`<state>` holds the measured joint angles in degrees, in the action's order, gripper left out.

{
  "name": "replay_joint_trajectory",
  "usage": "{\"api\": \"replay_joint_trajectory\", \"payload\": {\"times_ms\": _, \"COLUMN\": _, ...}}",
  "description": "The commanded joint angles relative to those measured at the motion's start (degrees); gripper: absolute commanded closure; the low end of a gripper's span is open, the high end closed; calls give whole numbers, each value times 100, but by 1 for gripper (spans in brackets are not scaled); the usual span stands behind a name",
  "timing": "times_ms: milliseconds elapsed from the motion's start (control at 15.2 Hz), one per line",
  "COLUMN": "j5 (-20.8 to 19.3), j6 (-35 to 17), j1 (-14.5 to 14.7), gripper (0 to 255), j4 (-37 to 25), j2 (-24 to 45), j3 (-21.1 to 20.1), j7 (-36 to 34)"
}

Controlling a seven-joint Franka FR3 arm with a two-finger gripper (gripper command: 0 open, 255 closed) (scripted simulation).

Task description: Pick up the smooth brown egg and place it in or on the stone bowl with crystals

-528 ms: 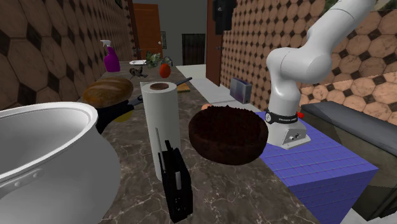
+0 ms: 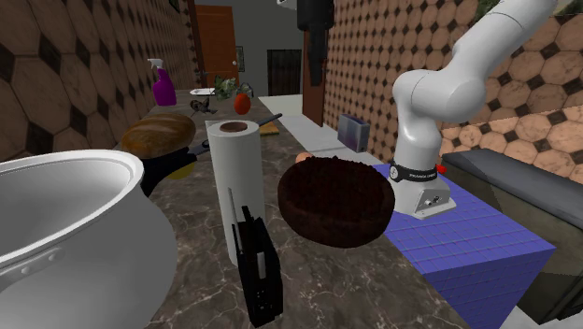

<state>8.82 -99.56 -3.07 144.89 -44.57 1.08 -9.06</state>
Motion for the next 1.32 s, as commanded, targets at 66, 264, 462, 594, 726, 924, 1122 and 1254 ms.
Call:
{"api": "replay_joint_trajectory", "payload": {"times_ms": 66, "j5": 111, "j6": -683, "j1": -164, "gripper": 0, "j4": 508, "j2": 124, "j3": 53, "j7": -184}}
{"api": "replay_joint_trajectory", "payload": {"times_ms": 264, "j5": 241, "j6": -1365, "j1": -307, "gripper": 0, "j4": 971, "j2": 310, "j3": 111, "j7": -340}}
{"api": "replay_joint_trajectory", "payload": {"times_ms": 462, "j5": 409, "j6": -2095, "j1": -423, "gripper": 0, "j4": 1383, "j2": 595, "j3": 176, "j7": -464}}
{"api": "replay_joint_trajectory", "payload": {"times_ms": 594, "j5": 550, "j6": -2610, "j1": -476, "gripper": 0, "j4": 1623, "j2": 848, "j3": 228, "j7": -521}}
{"api": "replay_joint_trajectory", "payload": {"times_ms": 726, "j5": 639, "j6": -2888, "j1": -494, "gripper": 0, "j4": 1737, "j2": 1002, "j3": 259, "j7": -539}}
{"api": "replay_joint_trajectory", "payload": {"times_ms": 924, "j5": 735, "j6": -3200, "j1": -421, "gripper": 0, "j4": 1855, "j2": 1191, "j3": 241, "j7": -494}}
{"api": "replay_joint_trajectory", "payload": {"times_ms": 1122, "j5": 845, "j6": -3521, "j1": -336, "gripper": 0, "j4": 1959, "j2": 1404, "j3": 229, "j7": -440}}
{"api": "replay_joint_trajectory", "payload": {"times_ms": 1254, "j5": 910, "j6": -3693, "j1": -286, "gripper": 0, "j4": 2007, "j2": 1525, "j3": 225, "j7": -406}}
